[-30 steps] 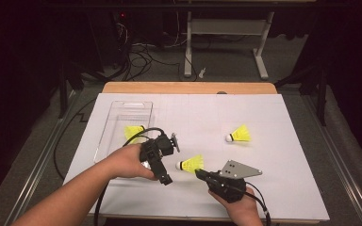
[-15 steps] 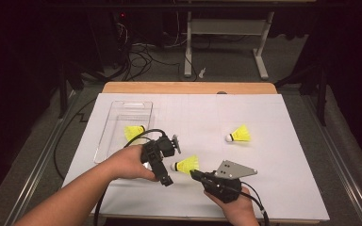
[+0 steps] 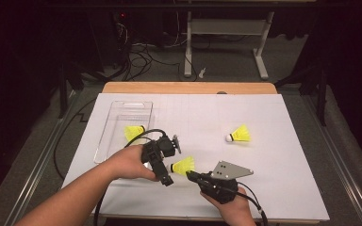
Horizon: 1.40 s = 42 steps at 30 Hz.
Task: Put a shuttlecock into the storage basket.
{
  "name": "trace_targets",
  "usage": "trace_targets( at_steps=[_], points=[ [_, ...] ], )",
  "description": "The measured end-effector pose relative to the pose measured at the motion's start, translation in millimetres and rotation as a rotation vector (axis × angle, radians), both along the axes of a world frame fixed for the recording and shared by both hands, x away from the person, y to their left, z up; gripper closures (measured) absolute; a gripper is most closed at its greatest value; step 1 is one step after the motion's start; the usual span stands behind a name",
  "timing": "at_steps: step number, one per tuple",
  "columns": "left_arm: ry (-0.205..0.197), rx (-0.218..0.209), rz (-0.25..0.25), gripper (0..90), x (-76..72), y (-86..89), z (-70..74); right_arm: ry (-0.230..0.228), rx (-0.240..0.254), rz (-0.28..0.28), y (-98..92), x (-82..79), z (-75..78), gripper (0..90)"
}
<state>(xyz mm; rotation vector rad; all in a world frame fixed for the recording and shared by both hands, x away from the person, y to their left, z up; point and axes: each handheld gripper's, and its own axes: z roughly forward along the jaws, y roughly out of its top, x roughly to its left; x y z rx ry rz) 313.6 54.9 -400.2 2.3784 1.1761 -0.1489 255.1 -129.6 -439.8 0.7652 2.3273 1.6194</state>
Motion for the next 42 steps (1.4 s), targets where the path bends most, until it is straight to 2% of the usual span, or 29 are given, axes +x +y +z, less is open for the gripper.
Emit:
trace_targets(
  at_steps=[6,11,13,16,19,42],
  points=[
    [-0.001,0.006,-0.004,5.9,-0.7,-0.3,-0.6,-0.001,0.004,0.009,2.8,-0.6,-0.2,90.0],
    [-0.007,-0.007,0.0,8.2,-0.9,-0.7,-0.5,0.001,0.008,0.014,4.0,-0.8,-0.3,90.0],
    [-0.013,0.004,-0.01,11.2,-1.3,-0.5,-0.8,0.002,0.009,0.015,4.1,-0.7,-0.1,90.0],
    [-0.016,-0.009,-0.006,15.1,-1.7,-1.1,-0.8,0.007,0.014,0.019,4.5,-0.7,-0.1,90.0],
    [-0.021,-0.004,-0.01,17.1,-1.8,-0.7,-1.0,0.009,0.014,0.022,5.2,-0.8,-0.4,90.0],
    [-0.008,-0.029,-0.014,43.3,-1.6,0.5,1.3,0.015,0.016,0.034,8.2,-0.9,-1.3,90.0]
  ],
)
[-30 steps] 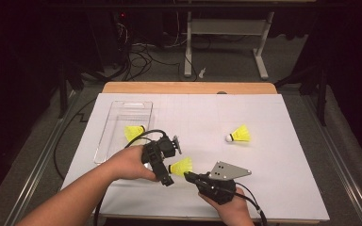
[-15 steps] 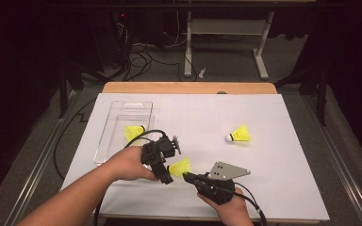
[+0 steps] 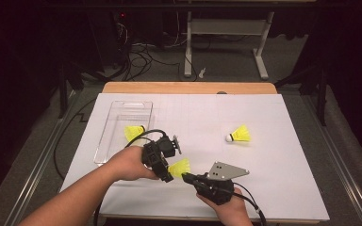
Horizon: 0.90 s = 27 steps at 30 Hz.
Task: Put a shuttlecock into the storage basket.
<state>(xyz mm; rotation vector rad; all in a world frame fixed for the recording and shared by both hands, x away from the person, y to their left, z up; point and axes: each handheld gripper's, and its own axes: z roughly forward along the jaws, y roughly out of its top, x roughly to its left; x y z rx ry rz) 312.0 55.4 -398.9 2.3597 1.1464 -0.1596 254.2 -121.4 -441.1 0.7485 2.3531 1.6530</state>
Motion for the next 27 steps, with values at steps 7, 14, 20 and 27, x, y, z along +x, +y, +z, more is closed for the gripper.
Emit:
trace_targets(
  at_steps=[7,14,20,27],
  points=[
    [-0.006,-0.005,0.003,50.2,0.4,-0.3,-0.2,-0.001,0.003,-0.001,-0.3,0.1,0.2,90.0],
    [-0.017,0.0,-0.009,58.2,-1.9,-0.7,-1.2,-0.001,0.001,-0.004,0.0,0.2,-0.1,90.0],
    [-0.033,0.004,-0.021,62.9,-3.2,0.5,-1.7,-0.002,-0.001,-0.014,-1.3,1.2,-0.4,90.0],
    [-0.037,0.002,-0.025,63.3,-3.3,1.4,-1.3,-0.002,0.002,-0.019,-1.1,1.0,-0.3,90.0]
  ],
)
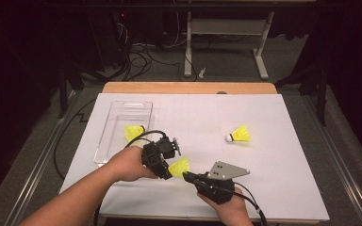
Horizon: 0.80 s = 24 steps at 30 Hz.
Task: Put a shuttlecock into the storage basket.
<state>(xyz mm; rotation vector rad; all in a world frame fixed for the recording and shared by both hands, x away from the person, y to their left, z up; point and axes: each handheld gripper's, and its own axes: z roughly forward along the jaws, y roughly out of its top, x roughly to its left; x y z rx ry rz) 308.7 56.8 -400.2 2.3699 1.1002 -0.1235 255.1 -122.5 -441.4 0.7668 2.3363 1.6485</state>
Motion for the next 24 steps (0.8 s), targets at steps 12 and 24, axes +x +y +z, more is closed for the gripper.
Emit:
trace_targets(
  at_steps=[12,24],
  points=[
    [0.003,-0.012,0.012,63.5,1.1,0.3,1.1,0.004,-0.005,0.0,-1.0,1.3,0.3,75.2],
    [-0.001,-0.018,0.058,63.5,5.1,6.5,1.1,-0.002,-0.009,-0.033,-8.1,2.3,1.2,61.4]
  ],
)
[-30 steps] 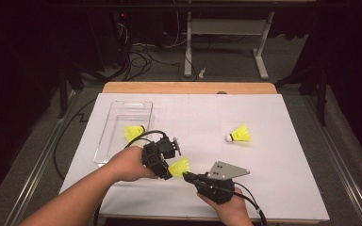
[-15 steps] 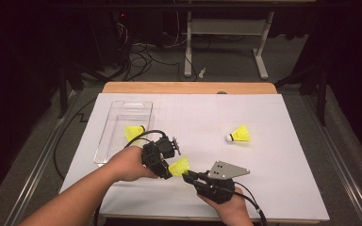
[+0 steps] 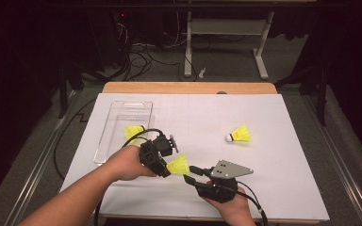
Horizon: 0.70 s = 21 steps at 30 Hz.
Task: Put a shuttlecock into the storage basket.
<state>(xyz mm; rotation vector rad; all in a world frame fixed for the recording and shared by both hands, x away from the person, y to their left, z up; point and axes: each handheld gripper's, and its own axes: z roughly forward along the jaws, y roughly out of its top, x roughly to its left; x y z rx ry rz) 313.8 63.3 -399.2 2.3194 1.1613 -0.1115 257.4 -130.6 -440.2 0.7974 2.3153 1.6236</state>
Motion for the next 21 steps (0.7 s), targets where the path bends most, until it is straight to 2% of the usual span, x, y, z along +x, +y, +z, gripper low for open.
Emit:
trace_targets(
  at_steps=[11,15,21],
  points=[
    [0.002,0.005,0.028,63.5,2.6,4.3,-1.3,0.001,-0.007,-0.076,-13.5,6.0,-4.6,49.3],
    [-0.003,0.004,0.047,63.5,4.7,5.6,-0.8,-0.005,-0.014,-0.117,-19.7,8.8,-7.3,42.4],
    [0.0,0.006,0.046,63.5,3.9,6.7,-2.1,-0.015,-0.026,-0.179,-28.7,11.6,-12.4,29.8]
  ],
)
